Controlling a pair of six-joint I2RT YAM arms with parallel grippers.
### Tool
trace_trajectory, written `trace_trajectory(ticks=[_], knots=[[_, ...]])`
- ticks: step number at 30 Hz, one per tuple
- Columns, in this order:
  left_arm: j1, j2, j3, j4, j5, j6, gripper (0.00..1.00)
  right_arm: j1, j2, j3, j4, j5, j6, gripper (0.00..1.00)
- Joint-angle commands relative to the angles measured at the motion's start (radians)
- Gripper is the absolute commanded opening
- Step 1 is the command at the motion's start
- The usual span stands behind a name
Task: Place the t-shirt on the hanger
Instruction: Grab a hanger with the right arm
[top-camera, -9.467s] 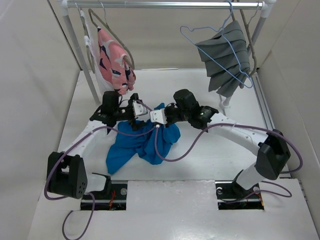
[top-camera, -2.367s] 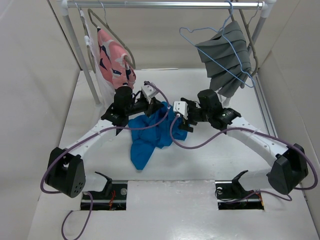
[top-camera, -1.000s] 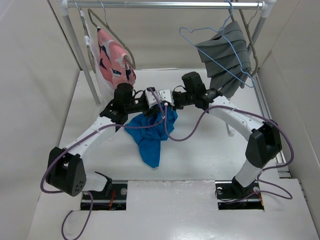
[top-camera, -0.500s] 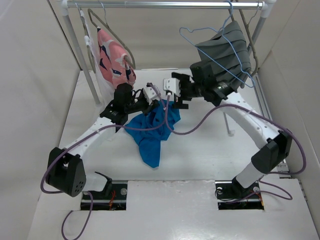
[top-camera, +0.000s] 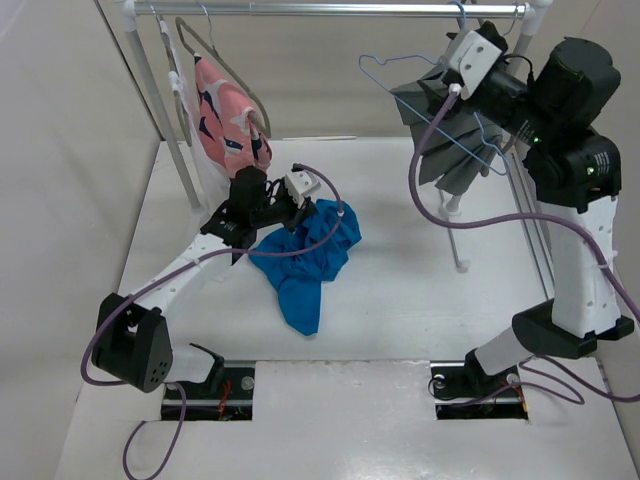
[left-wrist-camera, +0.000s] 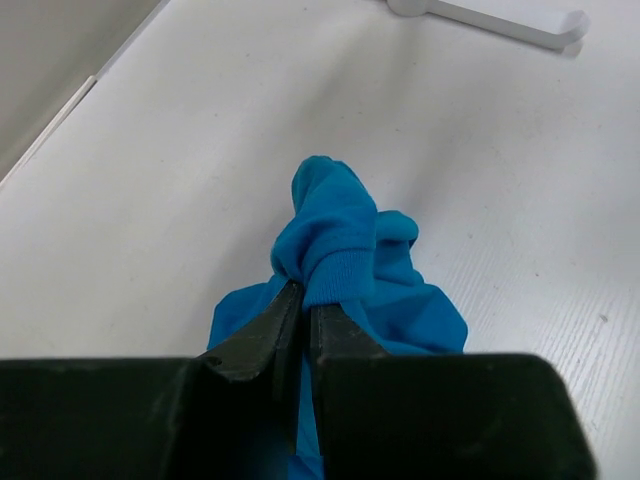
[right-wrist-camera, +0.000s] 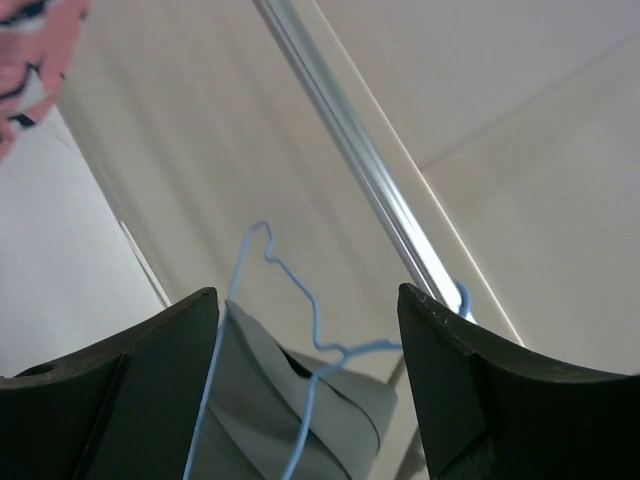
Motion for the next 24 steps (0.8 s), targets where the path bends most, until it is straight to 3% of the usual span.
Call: trace_trajectory(ticks=[1,5,15,18,19,23,24], knots=[[-0.006,-0.032,0.024,0.005,0.004,0.008,0.0,-0.062,0.031,0.015,-0.053,0.04,0.042,0.76],[-0.006,-0.041,0.024,0.005,0.004,0.031,0.0,-0.132,0.063,0.015,-0.035,0.05,0.065,0.6],[-0.006,-0.059,-0.008,0.025,0.013,0.043,0.0,-0.206,0.072,-0.124,0.048,0.031,0.099,0.56],[-0.006,-0.059,-0.008,0.025,0.013,0.043,0.0,-0.215,0.053,-0.192,0.085,-0.038,0.12,0.55],[-0.006,-0.059,-0.008,0.014,0.013,0.043,0.0,-0.215,0.052,-0.206,0.094,-0.05,0.129,0.52],[-0.006,-0.059,-0.008,0.014,0.022,0.043,0.0,-0.215,0.005,-0.296,0.141,-0.11,0.129,0.25],[-0.006,-0.059,-0.008,0.014,0.022,0.043,0.0,-0.215,-0.007,-0.319,0.181,-0.14,0.143,0.12]])
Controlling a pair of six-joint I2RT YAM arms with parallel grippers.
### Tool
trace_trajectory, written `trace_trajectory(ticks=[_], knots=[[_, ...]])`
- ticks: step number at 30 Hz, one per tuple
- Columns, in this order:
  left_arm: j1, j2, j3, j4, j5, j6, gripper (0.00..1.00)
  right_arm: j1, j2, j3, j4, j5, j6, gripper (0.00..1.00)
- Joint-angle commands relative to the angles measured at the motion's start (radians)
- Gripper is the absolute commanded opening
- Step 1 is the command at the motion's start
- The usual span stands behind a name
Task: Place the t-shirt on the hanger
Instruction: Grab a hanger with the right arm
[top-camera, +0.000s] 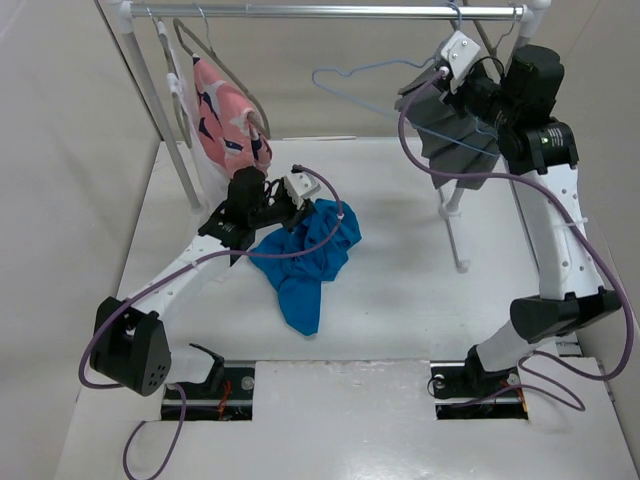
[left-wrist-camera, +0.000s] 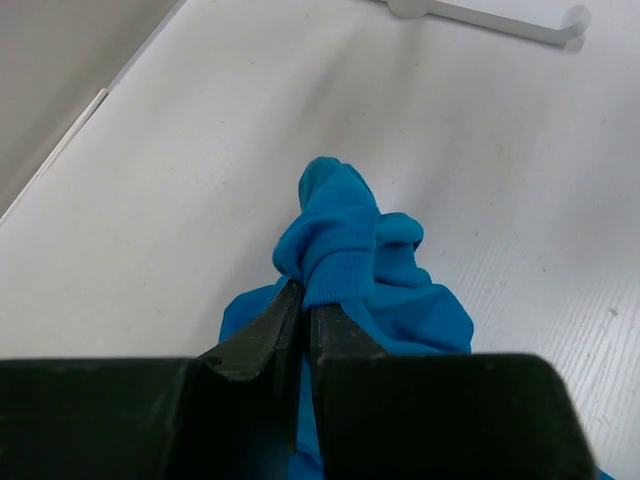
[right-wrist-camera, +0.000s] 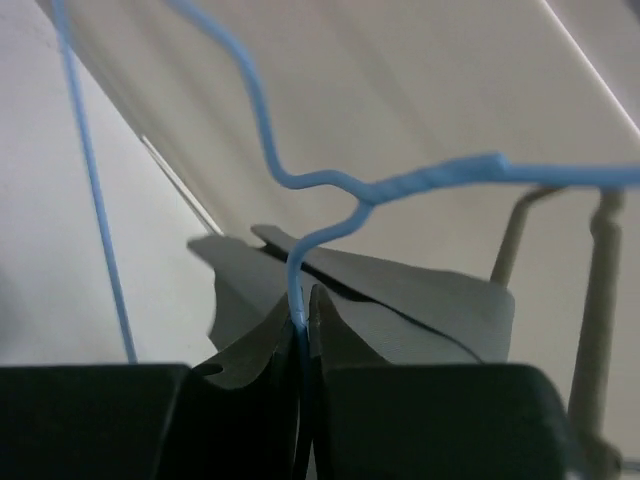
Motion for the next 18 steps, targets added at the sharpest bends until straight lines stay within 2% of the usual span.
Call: trace_trajectory(ticks=[1,3,10,14,18], knots=[[-0.006,-0.04,-0.008,0.026,0.019,0.005,0.0,-0.003,-0.095,-0.077,0.091,-0.112,0.044,0.06],[-0.006,-0.04,0.001,0.026,0.019,0.005,0.0,-0.003,-0.106,-0.086,0.114,-0.123,0.06,0.0],[-0.006,-0.02,0.019,0.026,0.019,-0.004,0.0,0.028,-0.152,-0.088,0.189,-0.147,0.11,0.0],[-0.006,-0.011,0.029,0.026,0.01,-0.015,0.0,0.092,-0.161,-0.042,0.198,-0.097,0.11,0.0],[-0.006,-0.011,0.029,0.026,-0.013,-0.024,0.0,0.117,-0.181,-0.068,0.208,-0.036,0.11,0.0]])
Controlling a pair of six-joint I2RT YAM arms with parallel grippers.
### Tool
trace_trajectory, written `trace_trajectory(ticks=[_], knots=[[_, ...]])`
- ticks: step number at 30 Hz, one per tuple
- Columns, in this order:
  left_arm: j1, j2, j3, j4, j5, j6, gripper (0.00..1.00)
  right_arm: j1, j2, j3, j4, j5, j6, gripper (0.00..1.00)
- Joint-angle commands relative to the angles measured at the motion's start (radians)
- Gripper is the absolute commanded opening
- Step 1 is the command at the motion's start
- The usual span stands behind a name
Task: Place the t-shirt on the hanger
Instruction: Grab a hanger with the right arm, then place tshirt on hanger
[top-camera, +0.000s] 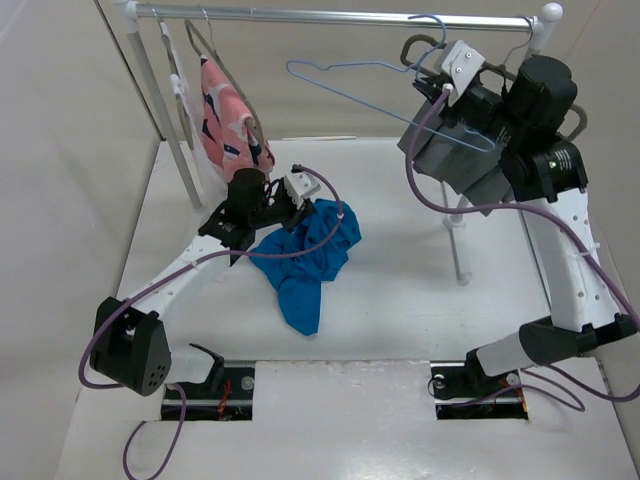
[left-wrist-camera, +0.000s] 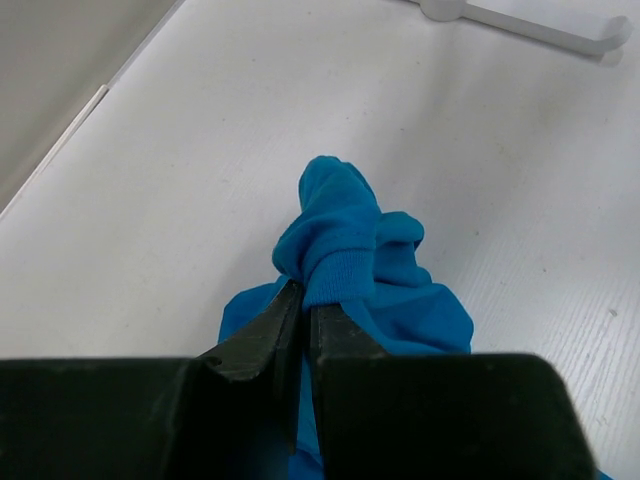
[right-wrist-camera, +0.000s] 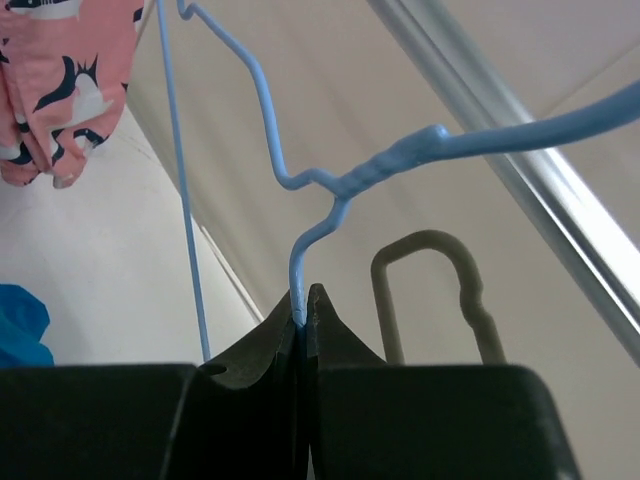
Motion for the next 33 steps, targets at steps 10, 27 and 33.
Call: trace_trajectory(ticks=[10,27,33], knots=[[-0.006,0.024,0.072,-0.003,-0.116,-0.128,0.0,0.13,-0.269,-0.392,-0.016,0.217,0.051,0.0],[-0.037,0.277,0.39,-0.156,-0.375,-0.304,0.0,0.352,-0.635,-1.087,0.07,0.502,0.429,0.0],[-0.07,0.288,0.446,-0.251,-0.41,-0.314,0.0,0.352,-0.547,-1.107,0.193,0.591,0.489,0.0]])
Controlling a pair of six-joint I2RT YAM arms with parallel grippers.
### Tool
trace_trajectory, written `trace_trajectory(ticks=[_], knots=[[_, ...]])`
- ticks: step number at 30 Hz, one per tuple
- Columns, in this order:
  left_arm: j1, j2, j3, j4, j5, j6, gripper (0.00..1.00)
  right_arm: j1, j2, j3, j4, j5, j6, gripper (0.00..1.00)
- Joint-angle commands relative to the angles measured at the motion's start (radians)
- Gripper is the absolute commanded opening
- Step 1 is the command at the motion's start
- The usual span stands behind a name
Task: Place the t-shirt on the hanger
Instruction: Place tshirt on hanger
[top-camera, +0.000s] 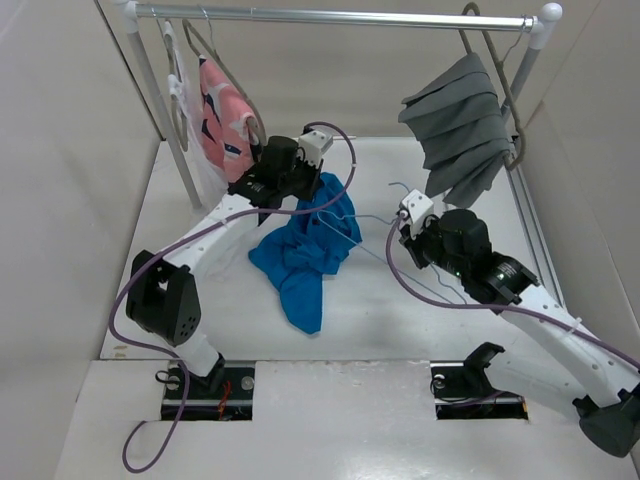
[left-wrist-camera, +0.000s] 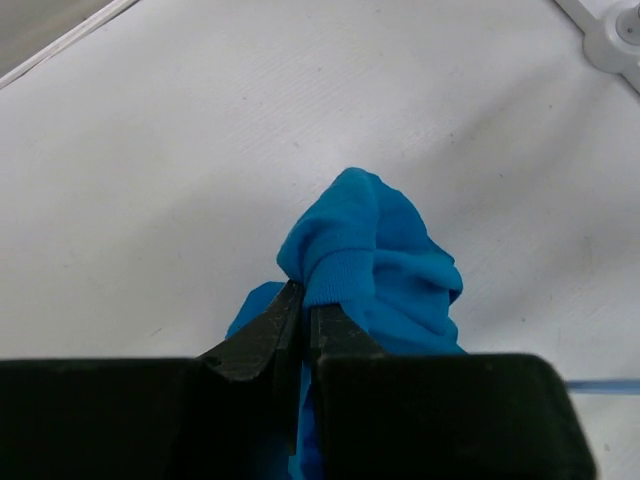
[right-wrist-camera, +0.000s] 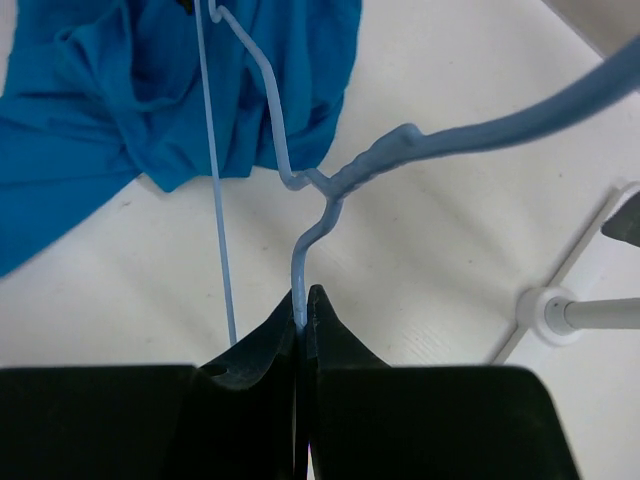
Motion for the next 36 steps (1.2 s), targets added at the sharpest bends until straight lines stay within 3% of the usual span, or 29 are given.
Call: trace_trajectory(ticks=[1,8,20,24,31,36], knots=[[-0.045,-0.019,0.058,-0.032,-0.086,-0.028,0.0,0.004,0.039,0.019,0.171,0.088,0.071,0.0],[-0.068,-0.028,0.039,-0.061,-0.139,-0.028,0.0,0.015,0.132,0.01,0.237,0.062,0.123,0.0],[-0.068,-0.018,0.016,-0.023,-0.151,-0.006,0.0,0.09,0.017,-0.035,0.194,0.122,0.237,0.0],[-0.068,-0.018,0.025,-0.023,-0.14,-0.006,0.0,0.09,0.08,-0.035,0.263,0.194,0.246,0.0],[-0.068,-0.018,0.035,-0.044,-0.169,-0.006,0.0,0.09,0.259,0.104,0.263,0.272,0.264,0.0],[-0.068,-0.018,0.015,-0.072,-0.225,0.012,0.0,0.09,0.292,0.155,0.191,0.384,0.283,0.0]])
